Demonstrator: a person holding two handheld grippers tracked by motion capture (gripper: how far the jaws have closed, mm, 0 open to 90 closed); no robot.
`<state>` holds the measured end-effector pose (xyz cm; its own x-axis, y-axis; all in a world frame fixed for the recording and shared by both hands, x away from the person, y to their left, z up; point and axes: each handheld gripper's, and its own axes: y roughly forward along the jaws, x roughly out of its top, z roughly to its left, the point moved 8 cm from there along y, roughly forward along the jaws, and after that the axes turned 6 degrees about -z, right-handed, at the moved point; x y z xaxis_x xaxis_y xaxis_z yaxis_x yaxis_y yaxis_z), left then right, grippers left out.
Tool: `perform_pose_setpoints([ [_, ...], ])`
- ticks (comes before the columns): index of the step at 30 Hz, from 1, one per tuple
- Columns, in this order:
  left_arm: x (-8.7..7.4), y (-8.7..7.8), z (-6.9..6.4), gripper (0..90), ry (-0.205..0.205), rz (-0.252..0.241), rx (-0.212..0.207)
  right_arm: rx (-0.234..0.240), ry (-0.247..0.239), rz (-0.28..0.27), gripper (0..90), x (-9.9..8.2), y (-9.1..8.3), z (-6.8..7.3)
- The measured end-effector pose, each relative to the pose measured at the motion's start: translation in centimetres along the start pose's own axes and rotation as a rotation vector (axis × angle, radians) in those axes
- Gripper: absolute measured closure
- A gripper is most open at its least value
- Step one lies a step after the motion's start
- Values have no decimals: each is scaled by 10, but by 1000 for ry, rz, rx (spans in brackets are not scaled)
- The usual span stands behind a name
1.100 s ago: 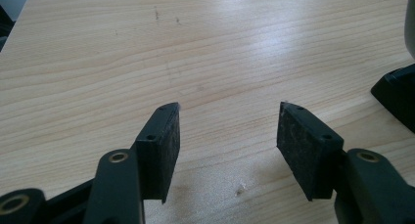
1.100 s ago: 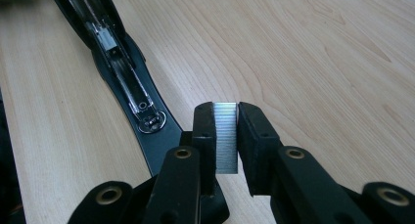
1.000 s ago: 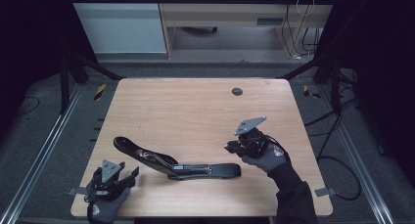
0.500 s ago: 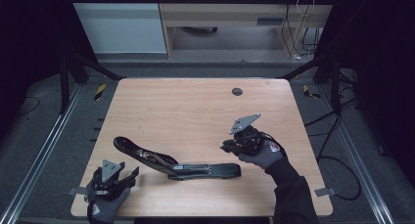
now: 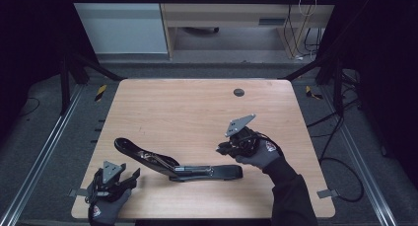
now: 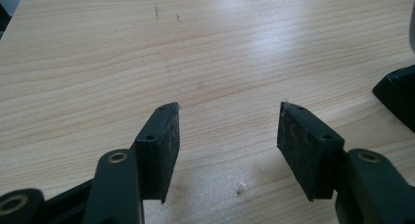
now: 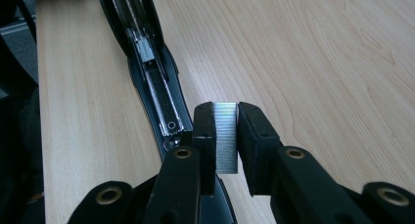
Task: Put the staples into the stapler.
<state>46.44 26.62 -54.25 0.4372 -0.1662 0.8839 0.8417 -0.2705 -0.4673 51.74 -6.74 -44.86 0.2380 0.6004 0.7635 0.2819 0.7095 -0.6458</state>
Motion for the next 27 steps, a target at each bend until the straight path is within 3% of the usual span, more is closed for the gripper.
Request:
perform_pose_setpoints([
  [15,-1,1,0,411,-7,6,-4,87,-72,32,783,11,21,14],
  [27,-1,1,0,411,-10,6,-6,140,-97,55,784,15,32,21],
])
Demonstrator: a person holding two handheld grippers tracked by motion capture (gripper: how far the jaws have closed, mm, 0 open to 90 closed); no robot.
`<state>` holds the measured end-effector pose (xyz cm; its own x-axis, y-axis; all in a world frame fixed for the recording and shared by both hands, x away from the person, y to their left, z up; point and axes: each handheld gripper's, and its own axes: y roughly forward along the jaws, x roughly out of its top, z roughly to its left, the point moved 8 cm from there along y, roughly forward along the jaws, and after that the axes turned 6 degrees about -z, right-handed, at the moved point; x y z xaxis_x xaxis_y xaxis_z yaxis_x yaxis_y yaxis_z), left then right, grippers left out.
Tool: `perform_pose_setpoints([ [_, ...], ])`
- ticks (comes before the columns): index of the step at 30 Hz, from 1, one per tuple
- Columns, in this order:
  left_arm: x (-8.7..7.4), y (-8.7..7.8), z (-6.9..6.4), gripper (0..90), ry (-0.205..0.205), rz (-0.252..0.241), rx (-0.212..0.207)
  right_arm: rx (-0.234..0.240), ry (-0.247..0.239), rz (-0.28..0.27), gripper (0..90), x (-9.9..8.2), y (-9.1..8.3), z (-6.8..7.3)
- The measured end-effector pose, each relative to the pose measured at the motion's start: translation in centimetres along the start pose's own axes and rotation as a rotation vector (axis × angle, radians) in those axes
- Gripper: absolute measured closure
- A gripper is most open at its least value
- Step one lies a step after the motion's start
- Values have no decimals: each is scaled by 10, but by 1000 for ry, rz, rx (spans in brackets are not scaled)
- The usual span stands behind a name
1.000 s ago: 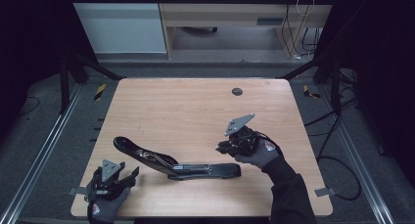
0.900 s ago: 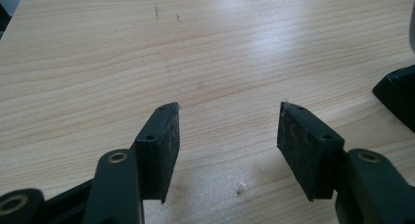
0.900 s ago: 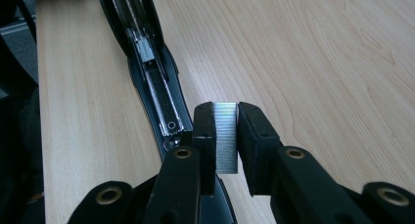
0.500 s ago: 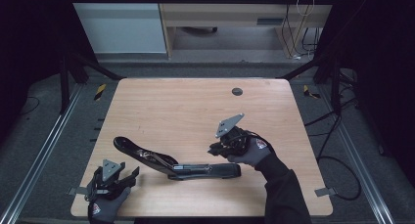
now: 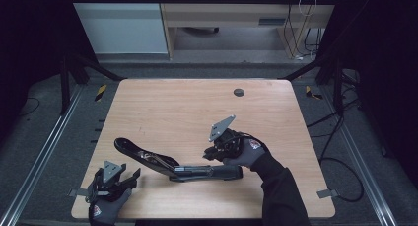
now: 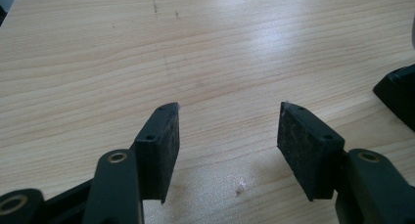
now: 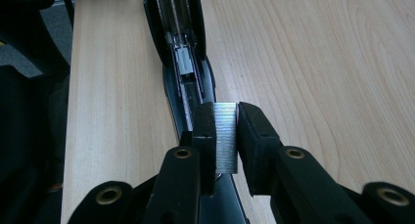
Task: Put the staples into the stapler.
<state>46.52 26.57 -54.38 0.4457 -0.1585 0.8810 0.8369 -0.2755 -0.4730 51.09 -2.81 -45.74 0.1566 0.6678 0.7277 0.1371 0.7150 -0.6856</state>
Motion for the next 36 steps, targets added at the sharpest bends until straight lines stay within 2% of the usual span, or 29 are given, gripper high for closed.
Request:
perform_pose_setpoints([
  [12,0,0,0,410,1,2,-1,43,-14,14,784,0,10,3],
  [28,-1,1,-1,409,9,11,-6,70,-28,26,784,3,20,8],
  [36,-1,1,-1,409,8,11,-7,81,-32,48,784,-2,28,10],
])
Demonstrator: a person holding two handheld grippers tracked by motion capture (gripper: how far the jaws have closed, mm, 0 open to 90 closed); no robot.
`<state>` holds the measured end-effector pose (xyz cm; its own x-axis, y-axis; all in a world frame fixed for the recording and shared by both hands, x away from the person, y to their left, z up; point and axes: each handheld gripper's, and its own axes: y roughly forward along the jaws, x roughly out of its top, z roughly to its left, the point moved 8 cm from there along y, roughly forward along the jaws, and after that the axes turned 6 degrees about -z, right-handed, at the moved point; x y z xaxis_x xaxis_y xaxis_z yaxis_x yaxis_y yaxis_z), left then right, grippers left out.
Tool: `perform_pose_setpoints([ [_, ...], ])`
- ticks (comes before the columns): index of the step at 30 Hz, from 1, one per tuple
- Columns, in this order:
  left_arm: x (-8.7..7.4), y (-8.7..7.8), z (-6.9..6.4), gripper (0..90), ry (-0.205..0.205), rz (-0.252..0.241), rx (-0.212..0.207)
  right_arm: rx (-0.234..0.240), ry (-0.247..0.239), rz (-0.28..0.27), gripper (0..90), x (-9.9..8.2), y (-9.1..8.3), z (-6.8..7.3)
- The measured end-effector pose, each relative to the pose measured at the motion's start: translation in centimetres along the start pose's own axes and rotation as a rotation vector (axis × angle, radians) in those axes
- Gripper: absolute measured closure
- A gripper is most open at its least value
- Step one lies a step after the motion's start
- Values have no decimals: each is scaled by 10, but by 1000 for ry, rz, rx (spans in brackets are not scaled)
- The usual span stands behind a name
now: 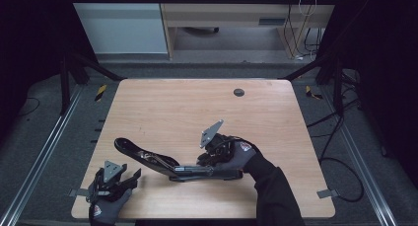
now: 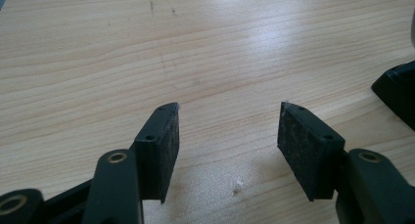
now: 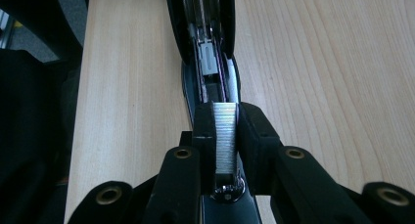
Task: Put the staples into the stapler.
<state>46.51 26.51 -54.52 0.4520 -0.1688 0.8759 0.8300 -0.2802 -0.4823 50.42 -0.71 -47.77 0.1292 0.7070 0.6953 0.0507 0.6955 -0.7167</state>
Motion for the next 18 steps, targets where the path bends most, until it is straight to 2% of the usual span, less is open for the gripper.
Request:
perform_pose_setpoints([
  [8,0,0,0,409,3,0,1,11,6,25,784,-8,4,0],
  [18,0,0,0,409,2,0,2,23,-13,32,784,-12,8,-3],
])
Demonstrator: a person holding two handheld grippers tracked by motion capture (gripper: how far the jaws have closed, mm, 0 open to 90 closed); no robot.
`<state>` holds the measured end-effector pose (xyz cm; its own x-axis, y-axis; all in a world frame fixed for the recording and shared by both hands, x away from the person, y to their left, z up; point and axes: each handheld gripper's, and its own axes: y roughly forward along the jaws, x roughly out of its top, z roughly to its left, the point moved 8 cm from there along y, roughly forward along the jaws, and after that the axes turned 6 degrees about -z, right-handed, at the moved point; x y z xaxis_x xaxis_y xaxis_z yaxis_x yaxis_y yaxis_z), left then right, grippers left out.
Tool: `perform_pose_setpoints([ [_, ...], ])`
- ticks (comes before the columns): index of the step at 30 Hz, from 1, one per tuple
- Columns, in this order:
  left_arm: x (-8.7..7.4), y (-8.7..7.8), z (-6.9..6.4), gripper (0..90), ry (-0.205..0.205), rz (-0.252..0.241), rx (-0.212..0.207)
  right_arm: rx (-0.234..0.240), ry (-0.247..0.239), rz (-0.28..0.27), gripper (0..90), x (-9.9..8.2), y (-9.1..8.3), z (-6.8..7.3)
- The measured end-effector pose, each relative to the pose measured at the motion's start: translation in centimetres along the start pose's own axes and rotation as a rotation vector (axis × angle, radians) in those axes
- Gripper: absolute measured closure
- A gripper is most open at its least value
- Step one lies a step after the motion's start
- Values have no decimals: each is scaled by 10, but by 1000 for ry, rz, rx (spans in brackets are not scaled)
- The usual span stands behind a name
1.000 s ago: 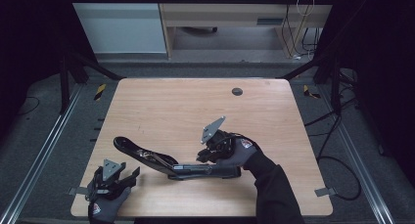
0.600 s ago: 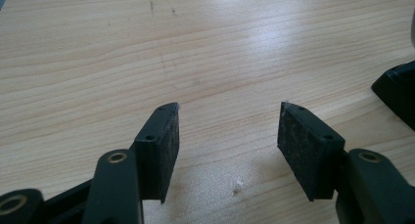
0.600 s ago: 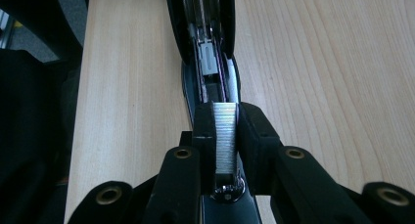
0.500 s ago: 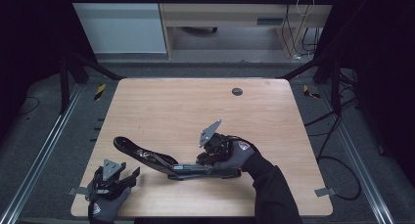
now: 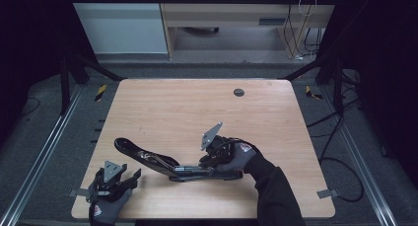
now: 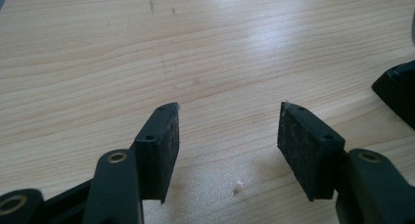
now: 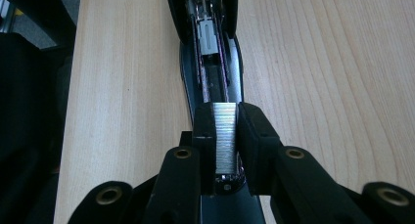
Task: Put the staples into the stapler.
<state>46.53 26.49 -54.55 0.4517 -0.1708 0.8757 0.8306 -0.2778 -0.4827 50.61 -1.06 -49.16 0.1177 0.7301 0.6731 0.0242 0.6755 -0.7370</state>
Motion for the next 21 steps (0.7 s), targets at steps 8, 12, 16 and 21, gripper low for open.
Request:
perform_pose_setpoints([
  [8,0,0,0,409,0,1,-1,2,-1,5,784,-1,2,0],
  [12,0,0,0,409,0,1,-2,7,-7,15,784,-3,3,0],
  [16,0,0,0,409,1,1,-1,10,-7,19,784,-3,4,0],
  [21,0,0,0,409,1,1,-2,15,-14,25,784,-4,4,0],
])
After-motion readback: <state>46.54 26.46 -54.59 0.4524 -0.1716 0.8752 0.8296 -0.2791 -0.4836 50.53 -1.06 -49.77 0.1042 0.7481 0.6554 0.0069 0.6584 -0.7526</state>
